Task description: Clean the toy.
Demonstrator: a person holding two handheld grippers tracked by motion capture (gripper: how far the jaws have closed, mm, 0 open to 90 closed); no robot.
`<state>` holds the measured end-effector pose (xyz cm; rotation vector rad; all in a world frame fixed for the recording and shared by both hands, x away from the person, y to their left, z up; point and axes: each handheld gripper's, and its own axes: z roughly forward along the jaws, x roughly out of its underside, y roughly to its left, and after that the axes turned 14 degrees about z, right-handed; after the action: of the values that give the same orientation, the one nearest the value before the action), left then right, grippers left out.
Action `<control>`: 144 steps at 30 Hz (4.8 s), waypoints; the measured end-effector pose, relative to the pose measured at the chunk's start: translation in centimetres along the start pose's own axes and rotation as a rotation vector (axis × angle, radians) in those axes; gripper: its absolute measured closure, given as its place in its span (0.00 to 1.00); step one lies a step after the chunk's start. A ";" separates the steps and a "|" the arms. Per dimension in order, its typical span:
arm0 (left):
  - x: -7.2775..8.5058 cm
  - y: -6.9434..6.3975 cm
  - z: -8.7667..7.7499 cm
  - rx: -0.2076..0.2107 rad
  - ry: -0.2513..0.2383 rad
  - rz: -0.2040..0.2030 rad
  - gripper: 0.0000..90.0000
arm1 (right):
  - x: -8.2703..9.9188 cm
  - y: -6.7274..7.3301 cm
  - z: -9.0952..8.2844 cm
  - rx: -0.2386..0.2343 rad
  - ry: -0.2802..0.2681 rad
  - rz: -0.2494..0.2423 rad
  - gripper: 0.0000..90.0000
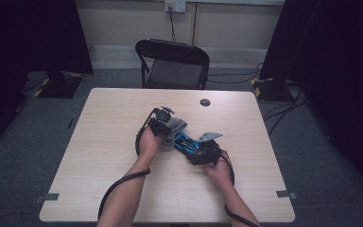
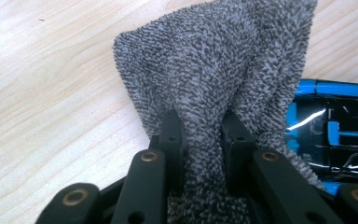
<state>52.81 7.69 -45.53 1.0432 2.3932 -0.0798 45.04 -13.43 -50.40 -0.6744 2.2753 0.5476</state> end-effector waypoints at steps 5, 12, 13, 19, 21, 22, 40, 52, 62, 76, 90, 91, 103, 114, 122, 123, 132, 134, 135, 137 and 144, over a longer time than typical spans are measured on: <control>0.1 0.2 0.1 -0.012 0.004 -0.010 0.83 | 0.0 0.0 0.0 0.000 -0.001 0.001 0.27; 0.5 0.8 0.4 -0.025 0.013 -0.034 0.82 | 0.0 0.0 0.0 0.000 0.000 0.001 0.27; 0.6 0.9 0.5 -0.024 0.012 -0.042 0.83 | 0.0 0.0 0.0 0.000 -0.001 0.001 0.27; 1.4 1.6 0.5 -0.032 0.011 -0.074 0.82 | 0.0 0.0 0.0 0.000 -0.001 0.001 0.27; 1.5 1.8 0.4 -0.033 0.009 -0.083 0.82 | 0.0 0.0 0.0 0.000 -0.001 0.001 0.27; 1.6 2.0 0.3 -0.035 0.009 -0.084 0.82 | 0.0 0.0 0.0 0.000 -0.001 0.001 0.27; 3.9 3.7 -2.9 -0.060 -0.032 -0.108 0.82 | 0.0 0.0 0.0 0.000 0.001 0.001 0.27; 5.5 2.3 -4.6 0.001 -0.063 -0.049 0.82 | 0.1 0.1 -0.1 0.008 0.000 0.006 0.26; 5.6 0.9 -5.4 0.029 -0.080 -0.015 0.81 | 0.2 0.2 -0.2 0.010 0.006 0.001 0.21; 6.0 -0.4 -6.7 0.023 -0.113 0.029 0.81 | -1.2 1.0 -1.9 0.019 0.014 -0.031 0.19; 7.6 -2.0 -7.5 0.059 -0.112 0.081 0.82 | -3.8 1.6 -3.4 -0.051 0.000 -0.056 0.33; 7.7 -2.2 -7.4 0.063 -0.114 0.080 0.82 | -4.0 1.6 -3.2 -0.062 0.008 -0.051 0.40; 8.5 -5.0 -7.1 0.124 -0.098 0.148 0.82 | -4.9 0.1 -0.7 -0.030 0.058 0.030 0.51; 8.0 -7.4 -5.2 0.173 -0.092 0.182 0.81 | -4.8 0.5 0.4 -0.025 0.050 0.008 0.44; 8.1 -7.7 -4.8 0.187 -0.098 0.182 0.81 | -4.8 0.6 0.6 -0.037 0.028 0.002 0.45; 8.2 -7.7 -4.8 0.188 -0.098 0.181 0.81 | -4.9 0.6 0.8 -0.033 0.038 0.000 0.44; 8.5 -7.8 -4.7 0.173 -0.143 0.164 0.69 | -4.8 1.0 1.4 -0.036 0.041 -0.010 0.48; 8.4 -7.7 -4.8 0.180 -0.160 0.154 0.64 | -4.7 0.9 1.4 -0.039 0.038 -0.003 0.48; 8.4 -7.7 -4.8 0.179 -0.166 0.154 0.61 | -4.7 1.0 1.4 -0.036 0.036 -0.006 0.48; 8.1 -7.8 -4.7 0.170 -0.174 0.158 0.56 | -4.7 0.9 1.4 -0.038 0.032 -0.005 0.48; 7.1 -8.6 -4.0 0.210 -0.134 0.161 0.81 | -4.5 0.9 1.3 -0.038 0.022 0.000 0.49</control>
<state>41.07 7.38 -46.85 1.2806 2.2071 -0.3384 47.90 -10.63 -47.88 -0.7028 2.2902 0.5873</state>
